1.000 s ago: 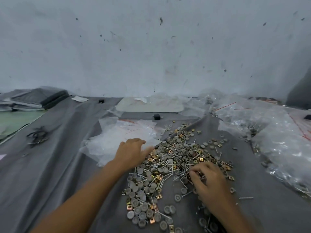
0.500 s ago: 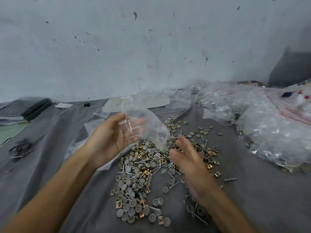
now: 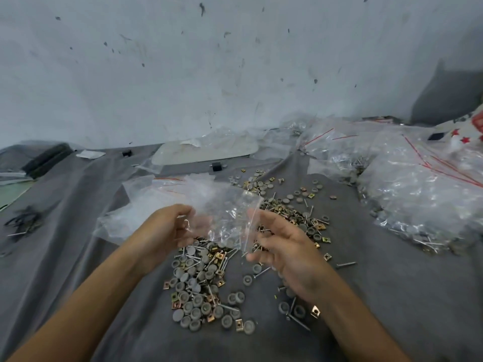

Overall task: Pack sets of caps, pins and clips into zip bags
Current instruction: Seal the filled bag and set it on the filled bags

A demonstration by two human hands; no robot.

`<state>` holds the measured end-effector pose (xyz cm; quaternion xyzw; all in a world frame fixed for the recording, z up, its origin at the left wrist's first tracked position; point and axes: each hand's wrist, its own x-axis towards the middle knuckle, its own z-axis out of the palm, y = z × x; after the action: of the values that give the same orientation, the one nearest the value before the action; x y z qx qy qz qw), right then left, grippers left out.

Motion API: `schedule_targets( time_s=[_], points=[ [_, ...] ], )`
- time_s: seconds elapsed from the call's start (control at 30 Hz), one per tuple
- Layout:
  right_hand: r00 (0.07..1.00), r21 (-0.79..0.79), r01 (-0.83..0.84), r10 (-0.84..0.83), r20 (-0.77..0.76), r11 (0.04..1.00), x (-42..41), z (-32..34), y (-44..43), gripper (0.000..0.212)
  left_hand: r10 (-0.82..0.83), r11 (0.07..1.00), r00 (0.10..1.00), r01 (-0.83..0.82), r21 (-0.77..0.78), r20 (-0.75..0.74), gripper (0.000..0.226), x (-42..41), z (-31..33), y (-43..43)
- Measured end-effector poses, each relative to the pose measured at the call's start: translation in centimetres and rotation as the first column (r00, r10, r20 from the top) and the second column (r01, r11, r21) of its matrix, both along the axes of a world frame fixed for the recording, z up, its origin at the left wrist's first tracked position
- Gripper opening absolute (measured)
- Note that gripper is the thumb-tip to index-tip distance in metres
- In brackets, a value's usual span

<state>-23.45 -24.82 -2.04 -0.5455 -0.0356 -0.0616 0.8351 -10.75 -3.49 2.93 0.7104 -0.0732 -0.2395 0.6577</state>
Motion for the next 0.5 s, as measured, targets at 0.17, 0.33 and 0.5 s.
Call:
schedule_targets(
  time_s=[0.17, 0.33, 0.5],
  points=[
    [0.907, -0.545, 0.421, -0.315, 0.28, 0.725, 0.3, -1.0, 0.0, 0.01, -0.003, 0.939, 0.979, -0.067, 0.338, 0.202, 0.02, 0.0, -0.4, 1.2],
    [0.921, -0.446, 0.384, -0.303, 0.244, 0.808, 0.1, -0.6, -0.3, 0.006, -0.077, 0.863, 0.968, -0.055, 0.502, 0.238, 0.027, -0.4, 0.0, 1.8],
    [0.943, -0.442, 0.316, -0.228, 0.241, 0.84, -0.2, 0.2, -0.1, 0.009, -0.409, 0.829, 0.755, 0.072, 0.555, 0.513, 0.09, -3.7, 2.6, 0.1]
  ],
)
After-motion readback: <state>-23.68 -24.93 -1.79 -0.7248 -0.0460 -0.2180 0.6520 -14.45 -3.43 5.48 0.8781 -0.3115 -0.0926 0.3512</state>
